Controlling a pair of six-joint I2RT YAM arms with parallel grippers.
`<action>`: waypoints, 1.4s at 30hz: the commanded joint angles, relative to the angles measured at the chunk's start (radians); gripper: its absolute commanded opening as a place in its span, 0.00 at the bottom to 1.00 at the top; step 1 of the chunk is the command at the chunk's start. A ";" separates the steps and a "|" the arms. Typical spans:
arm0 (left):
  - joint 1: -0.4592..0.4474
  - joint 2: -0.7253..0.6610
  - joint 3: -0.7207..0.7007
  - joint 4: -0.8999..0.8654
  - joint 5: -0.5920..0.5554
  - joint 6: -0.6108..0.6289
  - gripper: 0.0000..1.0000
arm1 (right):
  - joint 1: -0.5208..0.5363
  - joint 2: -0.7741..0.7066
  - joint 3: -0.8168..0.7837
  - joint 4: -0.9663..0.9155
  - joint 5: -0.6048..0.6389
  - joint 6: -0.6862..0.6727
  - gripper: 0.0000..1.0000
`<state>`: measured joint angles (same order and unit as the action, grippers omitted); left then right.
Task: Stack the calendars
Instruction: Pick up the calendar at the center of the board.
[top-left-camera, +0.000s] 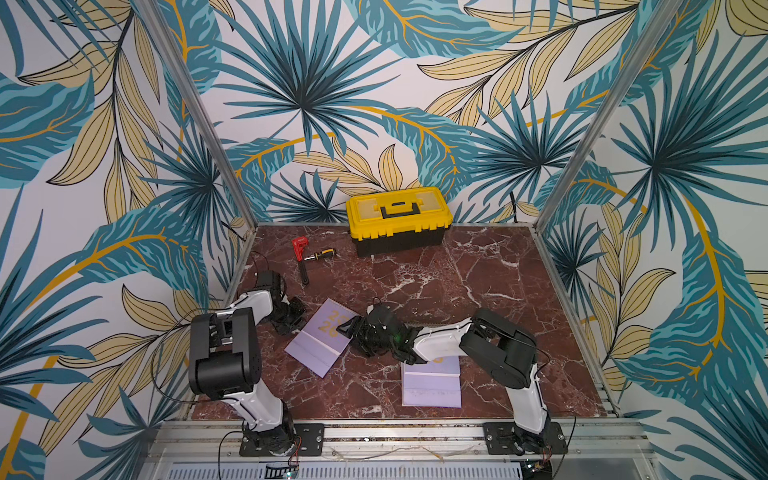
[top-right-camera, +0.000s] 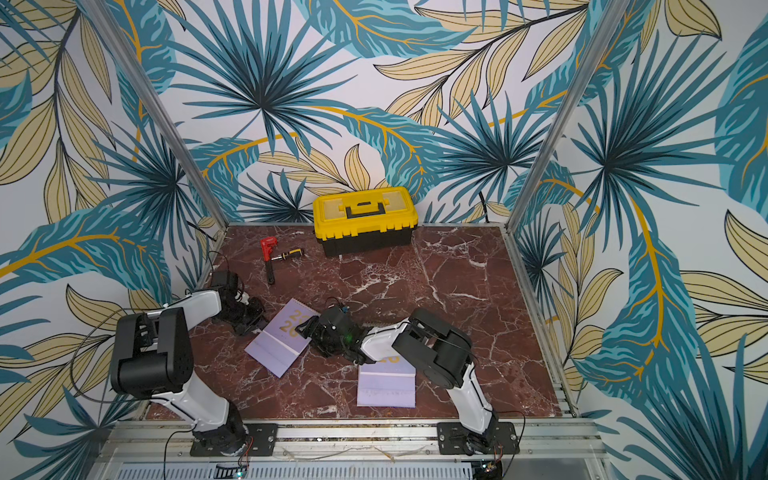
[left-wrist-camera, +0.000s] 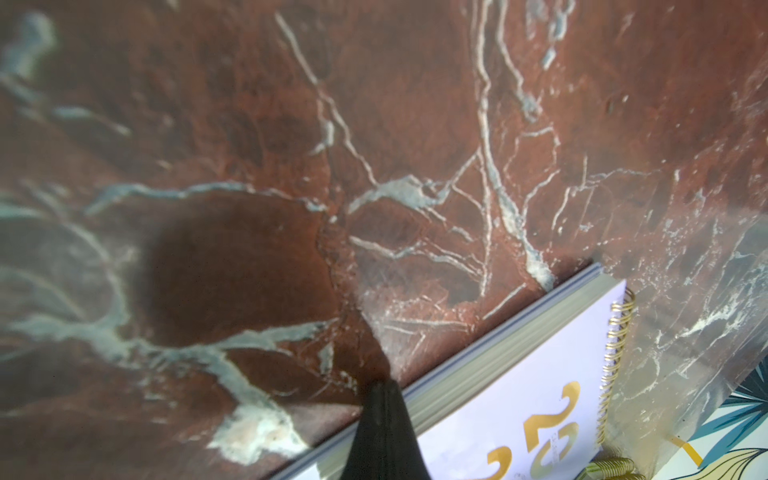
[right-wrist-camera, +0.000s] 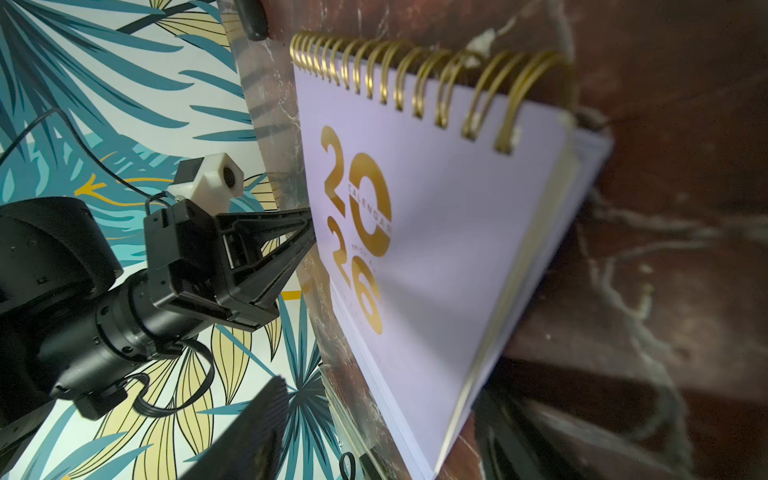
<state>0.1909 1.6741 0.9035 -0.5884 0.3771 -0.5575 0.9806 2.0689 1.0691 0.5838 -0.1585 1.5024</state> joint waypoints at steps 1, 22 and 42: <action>-0.023 0.055 -0.054 -0.111 0.060 0.004 0.00 | 0.004 0.013 0.009 0.262 0.007 -0.020 0.68; -0.023 0.025 -0.052 -0.111 0.074 -0.001 0.00 | 0.001 -0.012 -0.003 0.136 0.034 -0.039 0.05; -0.011 -0.241 0.108 -0.198 0.161 -0.018 0.02 | -0.041 -0.202 -0.001 -0.006 0.004 -0.208 0.00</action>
<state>0.1825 1.4719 0.9703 -0.7399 0.4877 -0.5735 0.9573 1.9244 1.0607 0.5613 -0.1432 1.3506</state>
